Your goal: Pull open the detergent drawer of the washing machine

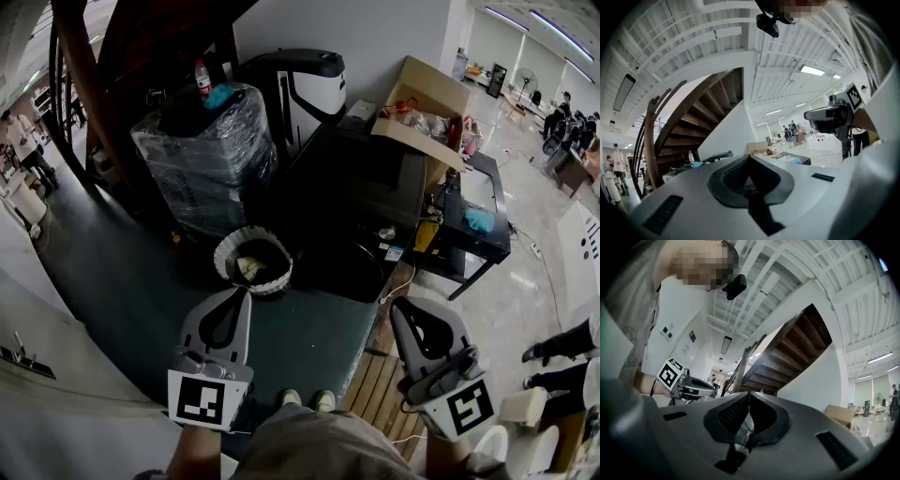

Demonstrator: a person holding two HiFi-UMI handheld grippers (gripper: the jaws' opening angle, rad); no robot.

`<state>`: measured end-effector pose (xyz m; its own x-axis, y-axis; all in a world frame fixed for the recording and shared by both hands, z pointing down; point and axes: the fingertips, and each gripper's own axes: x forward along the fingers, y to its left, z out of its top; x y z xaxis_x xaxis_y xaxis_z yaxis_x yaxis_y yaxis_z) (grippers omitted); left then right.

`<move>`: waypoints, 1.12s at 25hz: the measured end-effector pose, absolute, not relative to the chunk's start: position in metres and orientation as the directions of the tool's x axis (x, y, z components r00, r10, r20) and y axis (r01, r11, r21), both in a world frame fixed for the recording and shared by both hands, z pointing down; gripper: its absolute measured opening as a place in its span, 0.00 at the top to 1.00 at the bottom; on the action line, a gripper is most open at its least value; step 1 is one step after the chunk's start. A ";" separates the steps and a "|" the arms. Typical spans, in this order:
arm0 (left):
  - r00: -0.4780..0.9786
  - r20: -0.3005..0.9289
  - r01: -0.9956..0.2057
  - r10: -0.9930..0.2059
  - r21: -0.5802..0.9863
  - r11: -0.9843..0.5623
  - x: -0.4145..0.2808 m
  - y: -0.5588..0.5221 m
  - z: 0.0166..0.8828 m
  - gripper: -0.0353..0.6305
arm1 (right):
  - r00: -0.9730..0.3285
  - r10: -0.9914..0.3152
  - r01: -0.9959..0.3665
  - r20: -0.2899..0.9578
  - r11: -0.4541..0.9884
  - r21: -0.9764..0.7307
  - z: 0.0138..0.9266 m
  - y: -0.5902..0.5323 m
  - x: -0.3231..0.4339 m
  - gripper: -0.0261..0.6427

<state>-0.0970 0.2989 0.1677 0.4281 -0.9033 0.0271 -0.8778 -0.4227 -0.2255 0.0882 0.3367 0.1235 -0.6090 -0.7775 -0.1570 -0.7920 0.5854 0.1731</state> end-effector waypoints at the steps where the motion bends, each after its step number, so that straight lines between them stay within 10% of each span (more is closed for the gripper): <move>1: 0.428 0.031 -0.877 -0.903 -0.227 -0.423 -0.097 0.298 0.168 0.92 | -0.609 -0.777 -0.793 -0.161 0.587 0.165 0.123 0.335 0.089 0.91; 13: 0.418 0.007 -0.888 -0.908 -0.206 -0.410 -0.091 0.287 0.170 0.92 | -0.614 -0.776 -0.789 -0.147 0.598 0.141 0.130 0.320 0.095 0.91; 14: 0.419 -0.030 -0.894 -0.908 -0.189 -0.406 -0.092 0.287 0.165 0.90 | -0.614 -0.776 -0.789 -0.144 0.598 0.139 0.131 0.319 0.095 0.91; 15: 0.424 -0.071 -0.897 -0.903 -0.170 -0.408 -0.092 0.285 0.160 0.48 | -0.614 -0.776 -0.789 -0.141 0.599 0.136 0.131 0.318 0.095 0.91; 16: 0.429 -0.098 -0.898 -0.898 -0.150 -0.413 -0.093 0.284 0.157 0.31 | -0.615 -0.776 -0.789 -0.140 0.600 0.134 0.132 0.317 0.095 0.91; 28: 0.421 -0.041 -0.888 -0.906 -0.224 -0.402 -0.087 0.272 0.169 0.31 | -0.621 -0.774 -0.784 -0.125 0.610 0.119 0.141 0.308 0.097 0.91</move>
<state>-0.0868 0.2720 0.1692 0.4212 -0.9061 -0.0407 -0.8875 -0.4025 -0.2243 0.0967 0.3083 0.1409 -0.6209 -0.7738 -0.1253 -0.7837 0.6096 0.1190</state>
